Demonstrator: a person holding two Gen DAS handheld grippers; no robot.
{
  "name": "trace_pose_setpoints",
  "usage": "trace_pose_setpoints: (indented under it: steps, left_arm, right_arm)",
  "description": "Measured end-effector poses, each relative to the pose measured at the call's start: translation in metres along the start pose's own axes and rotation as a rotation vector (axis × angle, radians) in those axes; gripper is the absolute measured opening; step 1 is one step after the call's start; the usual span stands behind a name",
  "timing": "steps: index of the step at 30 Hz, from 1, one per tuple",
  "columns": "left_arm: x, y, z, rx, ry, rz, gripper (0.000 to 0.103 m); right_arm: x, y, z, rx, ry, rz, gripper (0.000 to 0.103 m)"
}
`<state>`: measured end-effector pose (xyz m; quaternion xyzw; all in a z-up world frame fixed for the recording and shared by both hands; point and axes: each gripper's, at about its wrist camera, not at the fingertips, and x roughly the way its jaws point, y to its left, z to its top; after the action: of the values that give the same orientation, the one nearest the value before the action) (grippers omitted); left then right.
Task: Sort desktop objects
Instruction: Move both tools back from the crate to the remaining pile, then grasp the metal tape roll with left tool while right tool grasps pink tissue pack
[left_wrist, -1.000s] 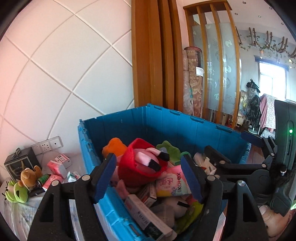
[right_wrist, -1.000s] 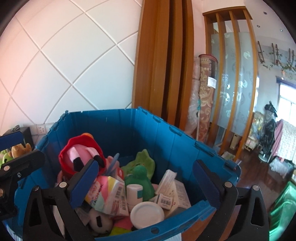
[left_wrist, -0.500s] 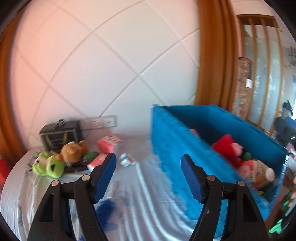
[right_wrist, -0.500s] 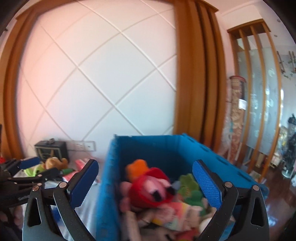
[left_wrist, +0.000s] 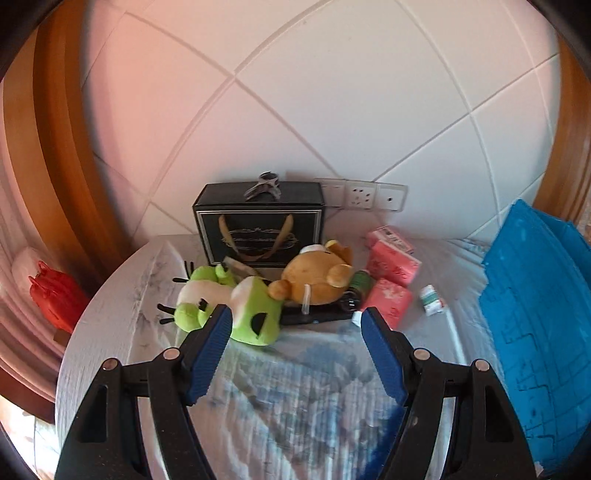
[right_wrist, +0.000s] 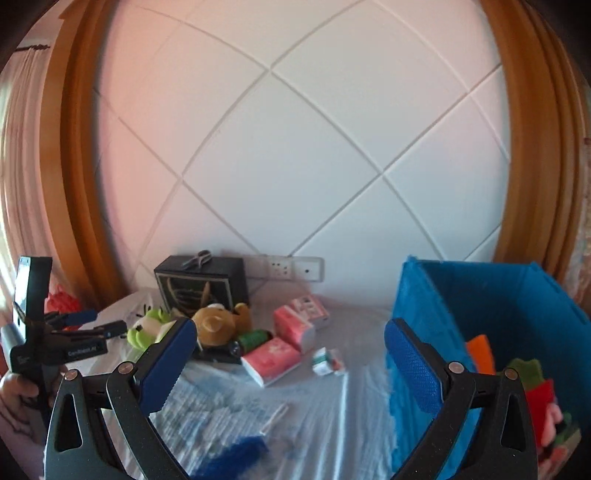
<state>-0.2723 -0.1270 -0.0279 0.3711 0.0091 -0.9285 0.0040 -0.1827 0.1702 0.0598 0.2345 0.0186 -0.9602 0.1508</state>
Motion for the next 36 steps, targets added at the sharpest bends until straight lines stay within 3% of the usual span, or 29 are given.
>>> trace_pose_setpoints:
  steps: [6,10,15,18,24,27,30,32,34,35,36]
  left_arm:
    - [0.130,0.067,0.056,-0.083,0.206,0.101,0.072]
    - [0.226,0.091,0.064,-0.176,0.339,0.072,0.072]
    - [0.317,0.097,0.073,-0.224,0.402,0.086,0.072]
    - [0.357,0.101,0.072,-0.225,0.446,0.158,0.072]
    - [0.401,0.115,0.055,-0.213,0.517,0.203,0.072]
    - [0.400,0.115,0.052,-0.216,0.478,0.193,0.072]
    - [0.398,0.113,0.042,-0.244,0.522,0.155,0.072]
    - [0.397,0.103,0.032,-0.153,0.533,0.187,0.071]
    - [0.392,0.097,0.025,-0.118,0.524,0.210,0.060]
    - [0.387,0.096,0.023,-0.121,0.519,0.200,0.054]
    - [0.381,0.094,0.021,-0.117,0.520,0.185,0.050]
  right_arm:
    - [0.165,-0.010,0.024,0.036,0.217,0.034,0.103]
    - [0.286,-0.033,0.014,0.057,0.376,0.027,0.103]
    - [0.403,-0.055,-0.005,0.016,0.492,-0.016,0.103]
    - [0.460,-0.065,-0.013,0.021,0.538,-0.010,0.103]
    - [0.544,-0.070,-0.040,-0.013,0.629,-0.038,0.103]
    - [0.571,-0.076,-0.052,-0.023,0.671,-0.074,0.103]
    - [0.585,-0.078,-0.059,0.002,0.723,0.012,0.103]
    - [0.591,-0.079,-0.065,0.020,0.781,0.025,0.103]
    - [0.587,-0.078,-0.071,0.048,0.800,0.038,0.099]
    - [0.580,-0.075,-0.072,0.047,0.785,0.034,0.092]
    - [0.573,-0.070,-0.074,0.041,0.779,0.037,0.092]
